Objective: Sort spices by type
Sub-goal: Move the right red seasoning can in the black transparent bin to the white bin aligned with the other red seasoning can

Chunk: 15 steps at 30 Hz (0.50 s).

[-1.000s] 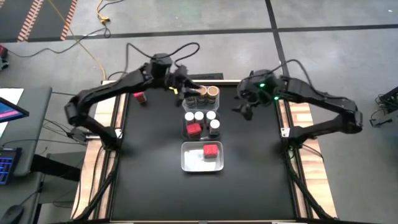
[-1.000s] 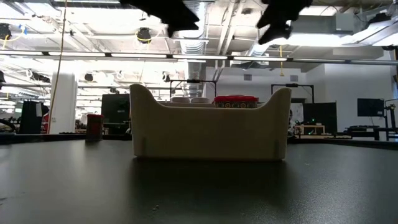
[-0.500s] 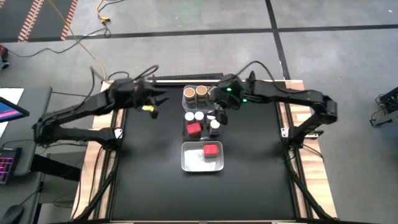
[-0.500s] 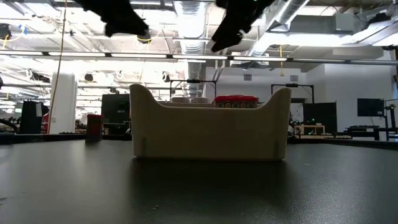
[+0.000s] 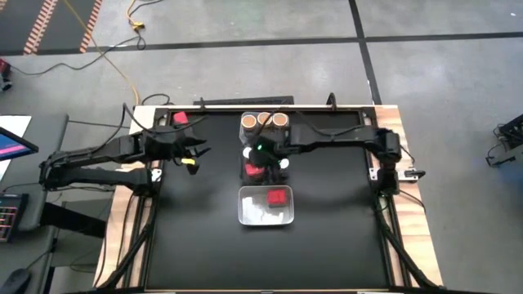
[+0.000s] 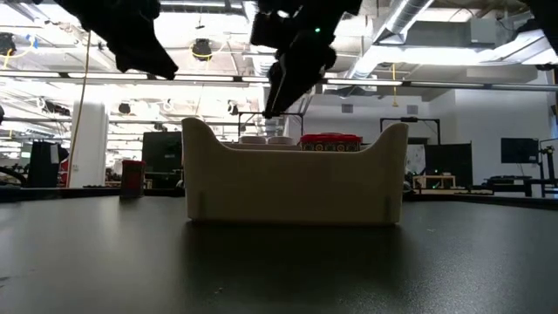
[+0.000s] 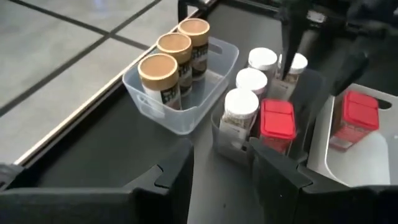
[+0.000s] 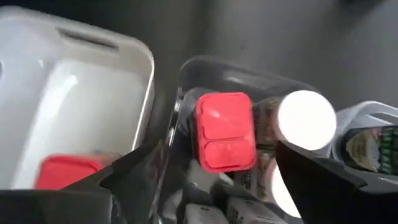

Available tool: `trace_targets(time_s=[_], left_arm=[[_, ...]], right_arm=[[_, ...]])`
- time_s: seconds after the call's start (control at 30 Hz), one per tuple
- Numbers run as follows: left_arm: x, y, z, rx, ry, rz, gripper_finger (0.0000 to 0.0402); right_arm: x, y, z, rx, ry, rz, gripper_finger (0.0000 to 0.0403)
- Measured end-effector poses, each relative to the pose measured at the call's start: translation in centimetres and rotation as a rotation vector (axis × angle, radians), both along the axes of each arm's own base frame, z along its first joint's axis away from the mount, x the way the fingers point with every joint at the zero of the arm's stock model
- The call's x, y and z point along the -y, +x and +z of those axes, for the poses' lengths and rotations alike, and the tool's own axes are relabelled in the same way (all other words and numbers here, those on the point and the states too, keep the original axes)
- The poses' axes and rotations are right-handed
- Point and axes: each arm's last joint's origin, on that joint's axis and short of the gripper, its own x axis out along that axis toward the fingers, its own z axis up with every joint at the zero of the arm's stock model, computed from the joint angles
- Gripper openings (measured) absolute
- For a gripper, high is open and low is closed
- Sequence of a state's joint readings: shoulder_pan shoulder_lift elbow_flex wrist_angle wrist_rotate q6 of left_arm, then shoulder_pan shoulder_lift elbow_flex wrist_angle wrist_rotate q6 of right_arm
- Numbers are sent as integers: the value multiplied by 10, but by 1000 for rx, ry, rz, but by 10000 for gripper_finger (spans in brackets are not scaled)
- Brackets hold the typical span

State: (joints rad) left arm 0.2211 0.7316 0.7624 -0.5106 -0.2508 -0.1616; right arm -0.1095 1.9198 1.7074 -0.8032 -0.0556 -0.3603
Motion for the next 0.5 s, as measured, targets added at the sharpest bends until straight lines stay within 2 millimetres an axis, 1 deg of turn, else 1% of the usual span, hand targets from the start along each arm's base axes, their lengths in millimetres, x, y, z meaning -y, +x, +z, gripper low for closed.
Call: trace_targets(time_s=[0.1, 0.17, 0.3, 0.5], left_arm=[[0, 0, -1, -11, -2, 2, 141], [0, 0, -1, -15, -3, 2, 141], [0, -1, -2, -18, -1, -1, 141], [0, -1, -2, -27, -5, -5, 141]], right_arm=[[-9, 11, -12, -48, -68, 5, 340], [-13, 18, -19, -67, -79, 0, 340], [-14, 29, -33, -92, -77, -24, 330], [-12, 34, -45, -130, -109, -44, 316]])
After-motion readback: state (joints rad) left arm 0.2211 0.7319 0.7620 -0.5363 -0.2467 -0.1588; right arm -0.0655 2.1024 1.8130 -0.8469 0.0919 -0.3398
